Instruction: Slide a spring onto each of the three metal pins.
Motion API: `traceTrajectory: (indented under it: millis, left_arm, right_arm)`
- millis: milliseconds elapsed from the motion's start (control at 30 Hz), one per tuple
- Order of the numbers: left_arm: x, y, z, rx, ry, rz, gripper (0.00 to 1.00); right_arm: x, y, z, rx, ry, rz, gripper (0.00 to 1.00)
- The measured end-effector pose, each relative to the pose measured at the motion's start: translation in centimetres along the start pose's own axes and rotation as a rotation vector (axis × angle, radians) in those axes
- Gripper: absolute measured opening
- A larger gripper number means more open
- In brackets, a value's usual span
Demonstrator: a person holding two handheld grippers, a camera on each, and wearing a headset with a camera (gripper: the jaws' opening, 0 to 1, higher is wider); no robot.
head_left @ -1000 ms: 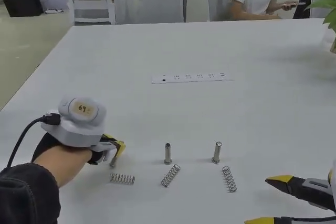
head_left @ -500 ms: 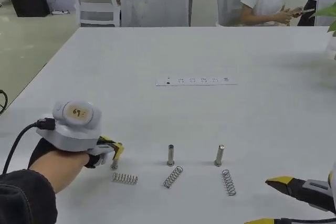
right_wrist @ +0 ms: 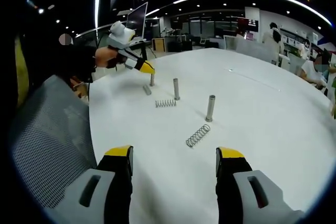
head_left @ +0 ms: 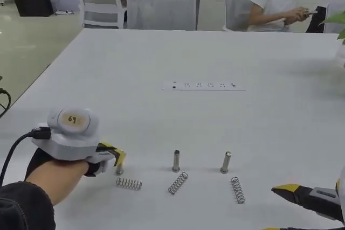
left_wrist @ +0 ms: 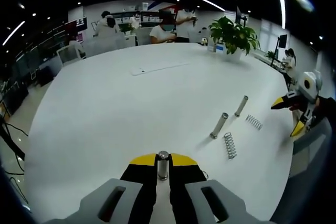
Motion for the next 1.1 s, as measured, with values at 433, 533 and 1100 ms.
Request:
traceTrajectory:
  millis: [433, 533, 1100]
  left_arm:
    - [-0.1, 0.1, 0.3, 0.038, 0.014, 0.021, 0.0]
    - [-0.4, 0.0, 0.3, 0.033, 0.016, 0.017, 0.0]
    - [-0.9, -0.2, 0.5, 0.034, 0.027, 0.032, 0.0]
  right_arm:
    - [0.0, 0.0, -0.1, 0.007, -0.006, -0.007, 0.63]
    - [-0.1, -0.1, -0.1, 0.009, -0.007, -0.007, 0.63]
    - [0.0, 0.0, 0.0, 0.007, -0.004, -0.003, 0.63]
Point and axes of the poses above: the centre of the closed fingertips' face, and the gripper's own axes: x roughly backward along the fingers, z roughly to its right, y roughly out of its underside, the point moved 10 cm from there along x, roughly backward along the fingers, and after that the axes turned 5 degrees about -x, right-handed, at the moved point
